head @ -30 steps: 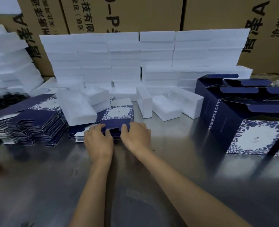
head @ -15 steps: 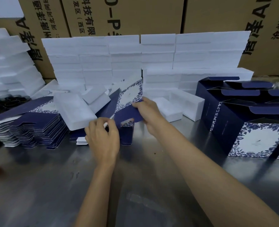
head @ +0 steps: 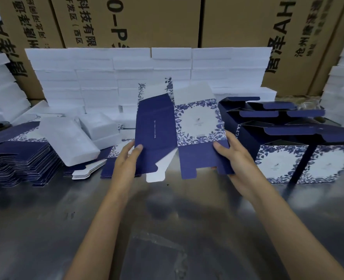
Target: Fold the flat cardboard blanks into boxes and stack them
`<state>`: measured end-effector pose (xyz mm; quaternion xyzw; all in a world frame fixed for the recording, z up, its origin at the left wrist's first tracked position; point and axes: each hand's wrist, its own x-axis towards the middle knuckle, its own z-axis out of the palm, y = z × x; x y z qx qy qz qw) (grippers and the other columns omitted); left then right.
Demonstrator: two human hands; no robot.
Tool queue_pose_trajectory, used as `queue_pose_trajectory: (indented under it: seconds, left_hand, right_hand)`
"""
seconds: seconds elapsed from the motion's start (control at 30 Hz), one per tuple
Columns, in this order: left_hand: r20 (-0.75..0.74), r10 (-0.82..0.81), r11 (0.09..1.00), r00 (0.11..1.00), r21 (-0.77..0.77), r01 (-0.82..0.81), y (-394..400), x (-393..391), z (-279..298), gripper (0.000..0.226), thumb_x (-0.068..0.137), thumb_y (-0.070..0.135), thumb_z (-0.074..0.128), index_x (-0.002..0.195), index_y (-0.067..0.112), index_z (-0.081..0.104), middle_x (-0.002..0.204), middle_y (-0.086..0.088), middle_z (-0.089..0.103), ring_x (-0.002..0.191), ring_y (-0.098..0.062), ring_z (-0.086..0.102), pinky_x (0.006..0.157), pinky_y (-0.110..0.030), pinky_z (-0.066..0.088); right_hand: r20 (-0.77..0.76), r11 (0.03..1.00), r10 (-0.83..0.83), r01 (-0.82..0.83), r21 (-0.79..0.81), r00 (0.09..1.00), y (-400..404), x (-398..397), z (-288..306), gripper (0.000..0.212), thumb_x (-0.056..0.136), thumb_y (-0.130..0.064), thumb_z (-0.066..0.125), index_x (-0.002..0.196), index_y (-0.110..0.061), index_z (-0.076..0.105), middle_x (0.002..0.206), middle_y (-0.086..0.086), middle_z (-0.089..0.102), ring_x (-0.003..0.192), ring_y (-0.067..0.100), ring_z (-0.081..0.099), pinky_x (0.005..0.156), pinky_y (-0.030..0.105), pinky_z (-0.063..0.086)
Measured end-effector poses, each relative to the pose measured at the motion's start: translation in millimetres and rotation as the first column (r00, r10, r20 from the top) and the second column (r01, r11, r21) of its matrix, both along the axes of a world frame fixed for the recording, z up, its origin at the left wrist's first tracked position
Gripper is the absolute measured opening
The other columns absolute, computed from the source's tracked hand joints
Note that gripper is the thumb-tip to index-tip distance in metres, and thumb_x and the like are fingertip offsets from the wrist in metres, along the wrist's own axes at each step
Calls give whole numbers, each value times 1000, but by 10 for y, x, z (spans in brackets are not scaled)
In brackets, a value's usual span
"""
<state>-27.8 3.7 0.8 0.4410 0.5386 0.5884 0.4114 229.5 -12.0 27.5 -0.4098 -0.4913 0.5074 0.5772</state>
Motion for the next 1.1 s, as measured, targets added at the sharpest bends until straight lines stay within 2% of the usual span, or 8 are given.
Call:
queue_pose_trajectory:
  seconds: [0.17, 0.33, 0.43, 0.53, 0.67, 0.8, 0.9, 1.1]
  left_hand:
    - [-7, -340, 938, 940, 70, 340, 17, 43, 57, 68, 84, 16, 78, 136, 46, 47, 118, 2, 73, 99, -24, 73, 71, -30, 59]
    - [-79, -355, 924, 932, 126, 362, 5, 129, 92, 81, 85, 11, 76, 139, 58, 40, 128, 11, 67, 110, -18, 69, 73, -31, 59]
    - [-98, -370, 913, 924, 144, 381, -54, 258, 43, 83, 85, 16, 73, 143, 60, 33, 139, 20, 57, 123, -10, 60, 90, -34, 56]
    - [-52, -445, 881, 894, 151, 448, -146, 490, 7, 80, 81, 26, 72, 142, 61, 34, 138, 22, 57, 123, -8, 60, 87, -27, 55]
    - [-194, -359, 900, 913, 188, 394, -271, 815, -34, 84, 76, 46, 75, 141, 66, 27, 151, 24, 40, 133, -4, 49, 97, -26, 53]
    - [-340, -196, 923, 920, 252, 290, -324, 942, -132, 91, 72, 58, 78, 146, 61, 24, 162, 19, 21, 151, -7, 16, 117, -46, 34]
    - [-548, -69, 957, 833, 200, 211, -304, 945, -202, 92, 68, 74, 68, 143, 67, 16, 164, 21, 1, 152, -4, -4, 123, -51, 16]
    - [-581, 81, 968, 810, 241, 76, -186, 768, -241, 79, 74, 75, 62, 144, 60, 29, 164, 21, -6, 152, -7, -7, 123, -47, 8]
  right_hand:
    - [-46, 1000, 2, -1, 27, 999, -118, 201, -256, 62, 103, -11, 57, 148, -50, 40, 136, -19, 64, 121, 11, 66, 93, 33, 56]
    - [76, 986, -100, 110, -127, 992, -132, 139, -441, 64, 94, -49, 66, 149, -57, 34, 146, -23, 53, 131, 0, 53, 112, 36, 43]
    - [78, 979, -38, 52, -196, 996, -121, 101, -423, 90, 75, -81, 62, 154, -51, 31, 158, -22, 38, 144, 9, 40, 121, 47, 33]
    - [-95, 966, 186, -199, -163, 978, -149, -21, -372, 84, 76, -87, 58, 148, -44, 46, 148, -11, 56, 136, 20, 54, 111, 50, 44]
    - [-425, 915, 328, -395, -79, 844, -265, -69, -246, 66, 94, -64, 57, 141, -19, 60, 144, 12, 60, 131, 31, 59, 100, 47, 54]
    - [-482, 944, 226, -312, -106, 846, -253, 10, -161, 37, 80, -40, 67, 104, -16, 82, 113, 13, 76, 94, 28, 76, 70, 37, 61]
    - [-406, 953, 153, -243, -179, 901, -168, 7, -174, 19, 74, -27, 71, 82, -16, 84, 94, 11, 79, 75, 26, 77, 58, 32, 60]
    - [-377, 944, 115, -219, -247, 919, -87, 29, -256, 30, 90, -15, 68, 119, -7, 71, 114, 14, 76, 96, 31, 76, 67, 37, 62]
